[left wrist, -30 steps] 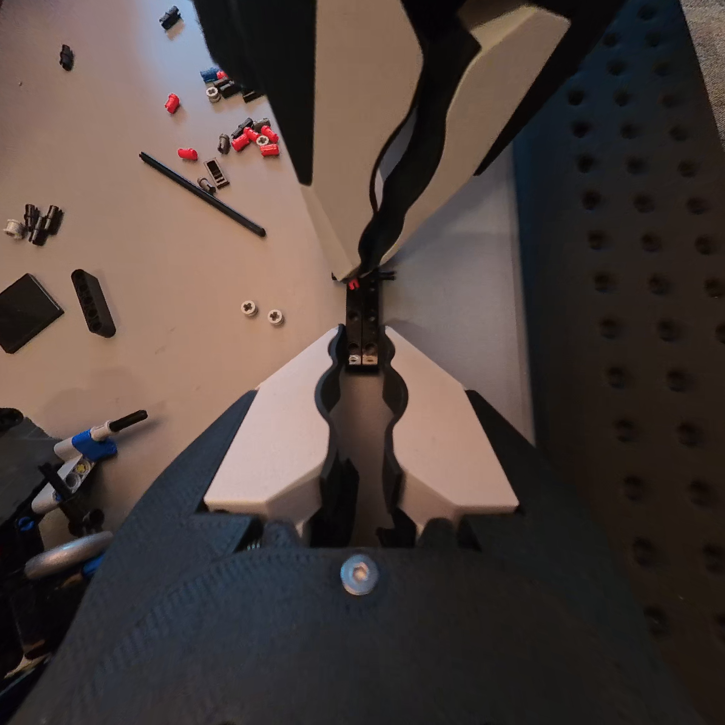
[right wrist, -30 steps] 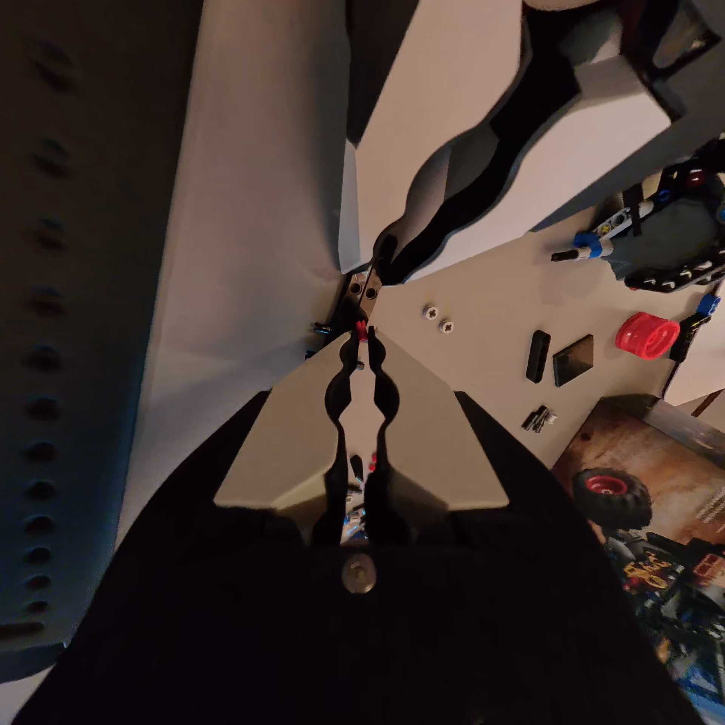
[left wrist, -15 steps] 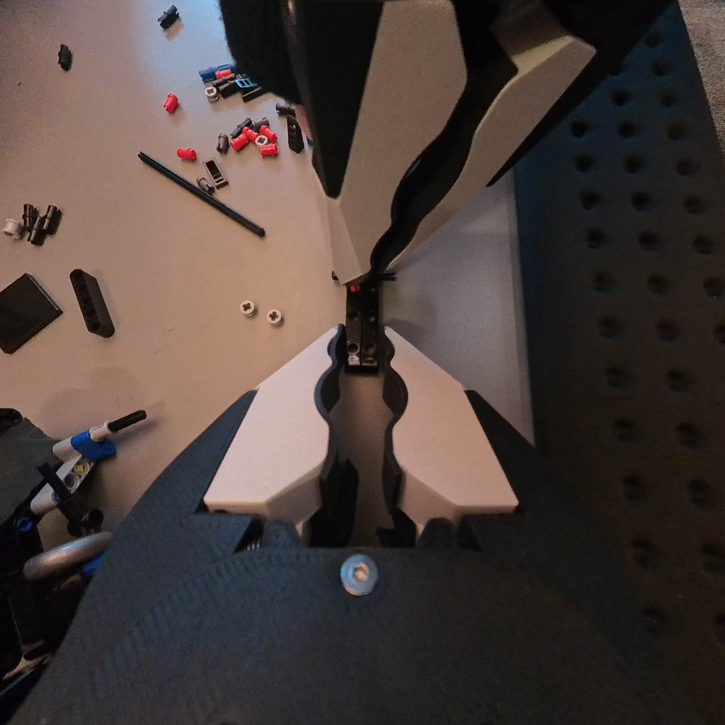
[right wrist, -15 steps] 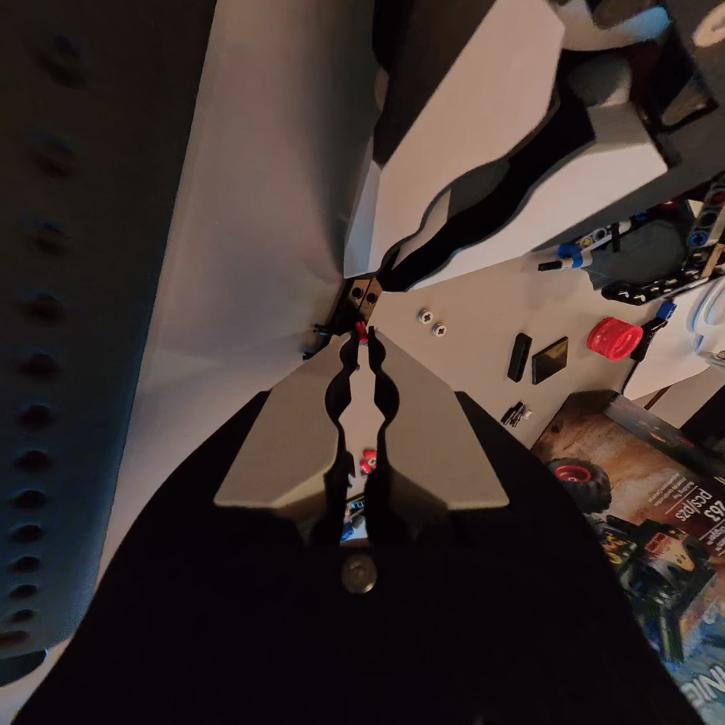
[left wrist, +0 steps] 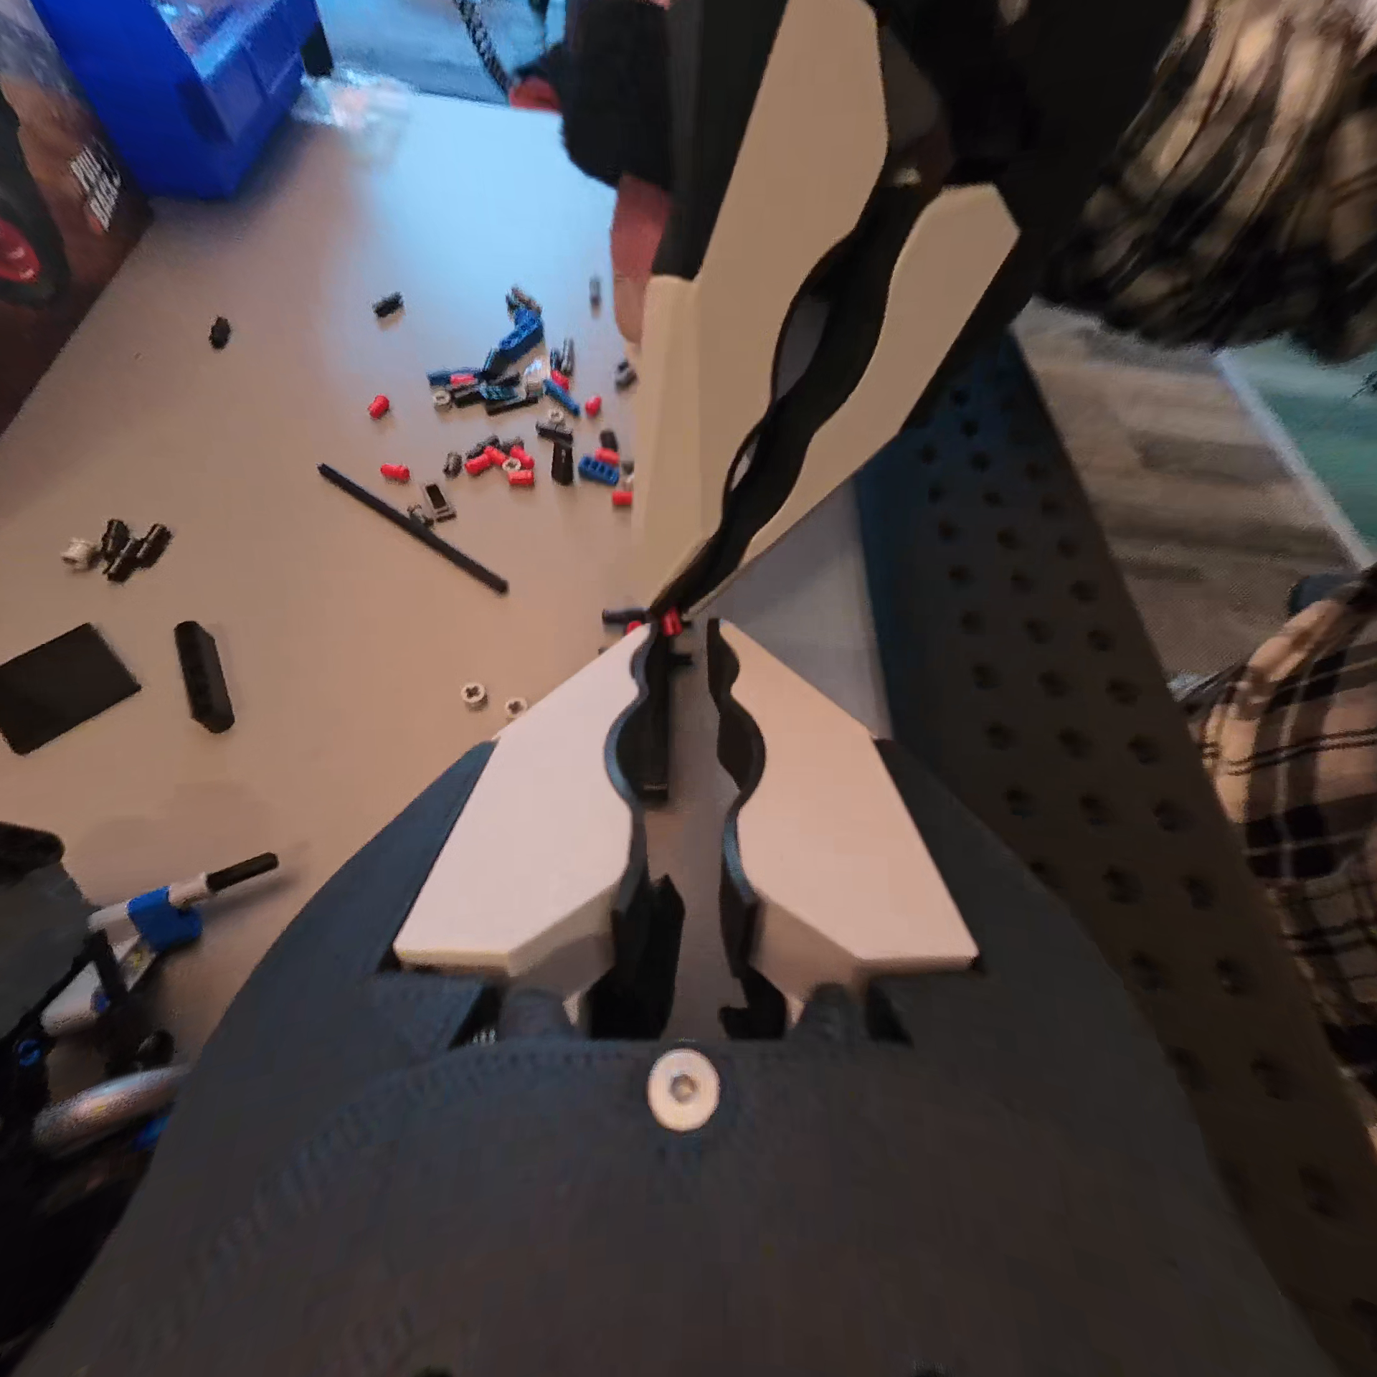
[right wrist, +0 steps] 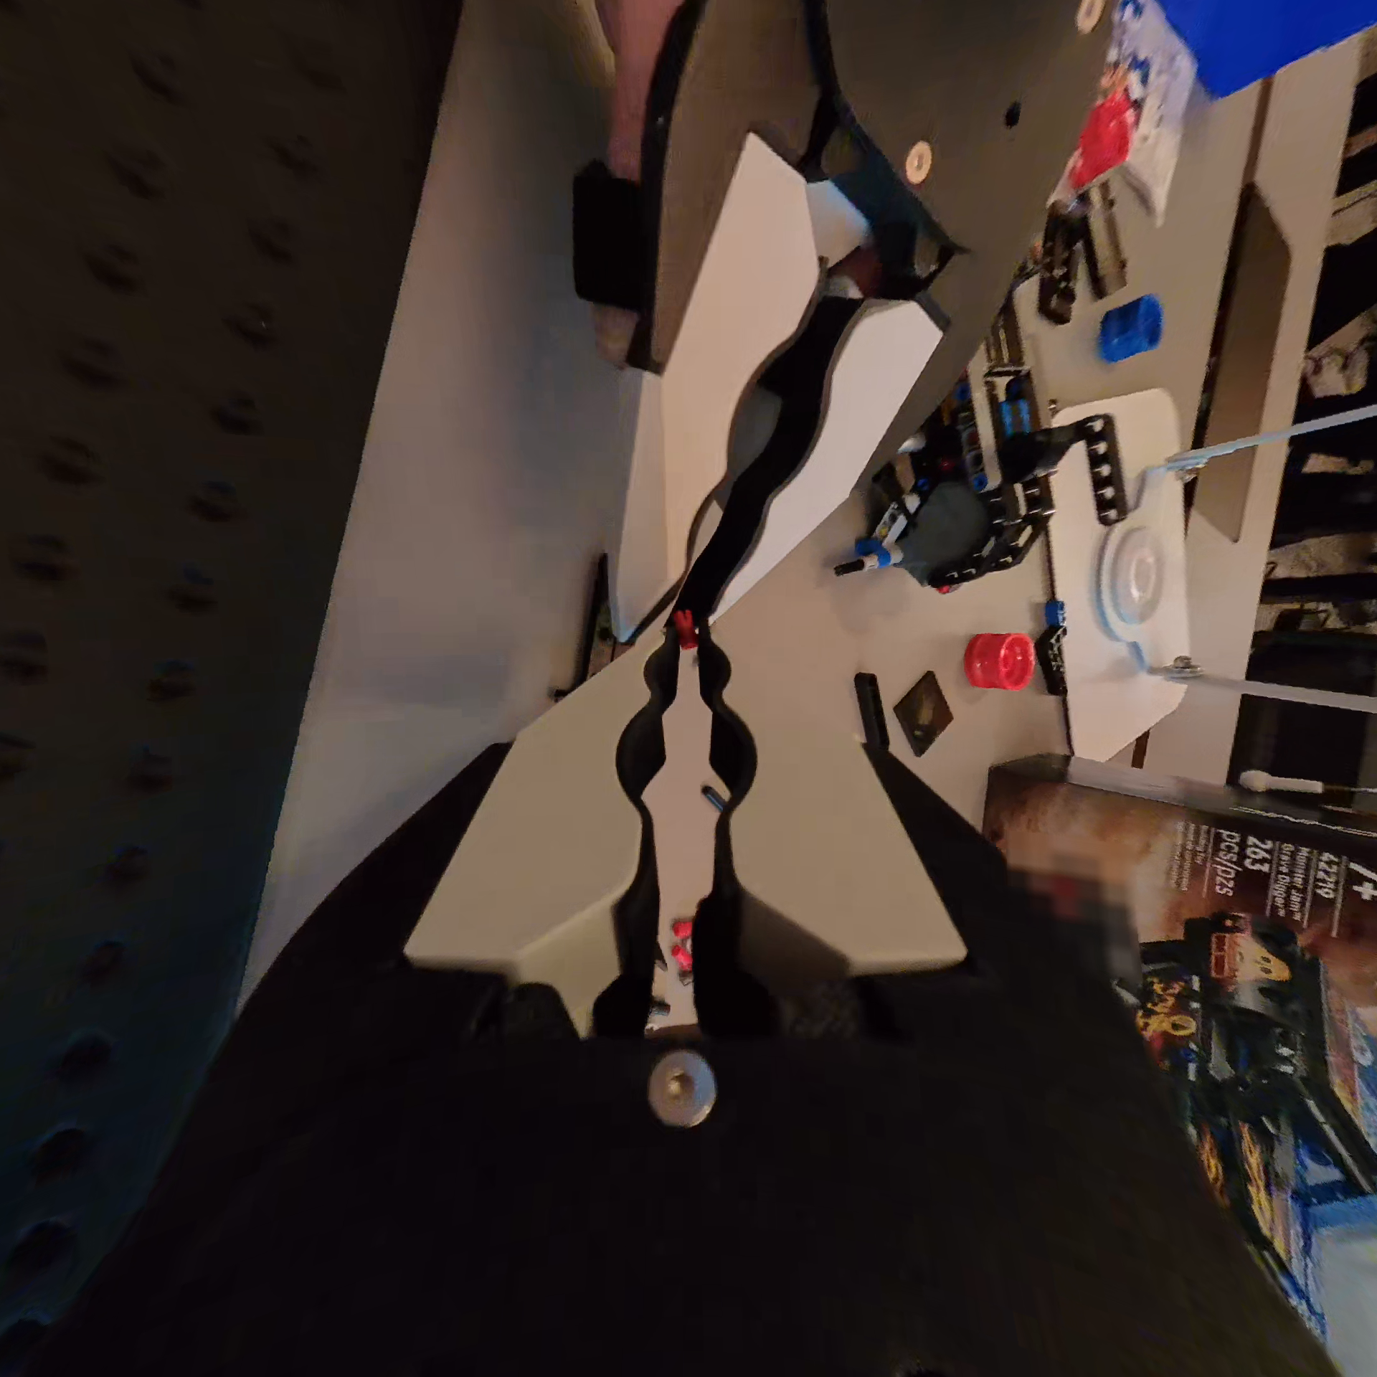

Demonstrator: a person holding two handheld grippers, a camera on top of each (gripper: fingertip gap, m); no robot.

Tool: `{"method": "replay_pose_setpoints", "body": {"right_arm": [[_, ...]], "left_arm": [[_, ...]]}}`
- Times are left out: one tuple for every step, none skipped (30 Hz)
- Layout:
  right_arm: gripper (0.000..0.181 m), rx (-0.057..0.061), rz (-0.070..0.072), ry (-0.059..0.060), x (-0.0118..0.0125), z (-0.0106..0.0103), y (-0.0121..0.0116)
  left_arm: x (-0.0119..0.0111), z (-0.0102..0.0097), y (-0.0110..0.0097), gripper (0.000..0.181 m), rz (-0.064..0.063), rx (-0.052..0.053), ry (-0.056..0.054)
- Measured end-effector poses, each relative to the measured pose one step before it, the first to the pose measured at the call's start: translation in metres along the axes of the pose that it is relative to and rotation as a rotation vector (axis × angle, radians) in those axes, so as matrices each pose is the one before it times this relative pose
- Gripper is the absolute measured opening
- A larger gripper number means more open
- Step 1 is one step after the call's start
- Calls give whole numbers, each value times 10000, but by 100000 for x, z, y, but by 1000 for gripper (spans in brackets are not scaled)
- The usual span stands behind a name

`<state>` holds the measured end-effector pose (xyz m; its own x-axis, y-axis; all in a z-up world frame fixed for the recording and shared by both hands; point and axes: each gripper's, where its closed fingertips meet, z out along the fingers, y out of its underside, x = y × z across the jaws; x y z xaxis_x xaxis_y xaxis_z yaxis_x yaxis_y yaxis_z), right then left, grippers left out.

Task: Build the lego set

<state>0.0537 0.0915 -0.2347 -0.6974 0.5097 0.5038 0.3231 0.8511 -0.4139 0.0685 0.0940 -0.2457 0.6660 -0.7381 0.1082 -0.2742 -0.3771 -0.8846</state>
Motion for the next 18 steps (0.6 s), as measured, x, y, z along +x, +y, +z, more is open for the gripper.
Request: {"method": "replay_pose_setpoints", "body": {"right_arm": [[3, 173, -20, 83, 124, -374, -241], [3, 219, -4, 103, 146, -393, -323], [3, 188, 4, 90, 143, -354, -256], [3, 149, 4, 58, 93, -311, -178], [3, 156, 54, -29, -16, -243, -174], [3, 177, 79, -51, -60, -183, -189], [3, 217, 108, -67, -73, -179, -230], [3, 252, 145, -86, -58, -216, -261], [3, 260, 148, -76, -37, -218, -269], [3, 253, 147, -73, -36, -201, -286], [3, 220, 134, -92, -62, -159, -247], [3, 227, 151, -116, -94, -138, -243], [3, 270, 178, -108, -54, -149, -275], [2, 260, 156, -77, -27, -146, -228], [2, 241, 142, -109, -88, -111, -218], [3, 244, 182, -147, -123, -89, -228], [2, 226, 206, -143, -99, -74, -165], [2, 220, 174, -120, -51, -72, -151]], "left_arm": [[152, -238, -477, 8, -229, 309, 213], [123, -223, -472, 6, -150, 304, 160], [184, -189, -457, 5, -86, 290, 152], [166, -103, -335, 4, -98, 210, 129], [197, -42, -239, 3, -107, 148, 151], [243, -38, -146, 3, -38, 111, 179], [253, -60, -140, 2, -13, 115, 185], [297, -63, -181, 2, -57, 131, 220], [302, -70, -205, 2, -82, 162, 229], [281, -69, -230, 2, -49, 159, 209], [266, -60, -164, 2, -6, 113, 182], [256, -31, -119, 2, -3, 82, 164], [242, -26, -141, 2, 6, 101, 145], [187, -39, -159, 2, 0, 112, 119], [194, -25, -132, 1, -14, 78, 121], [257, 14, -80, 1, 23, 60, 146], [203, -6, -78, 1, 33, 55, 101], [145, 0, -78, 1, 29, 51, 70]]}}
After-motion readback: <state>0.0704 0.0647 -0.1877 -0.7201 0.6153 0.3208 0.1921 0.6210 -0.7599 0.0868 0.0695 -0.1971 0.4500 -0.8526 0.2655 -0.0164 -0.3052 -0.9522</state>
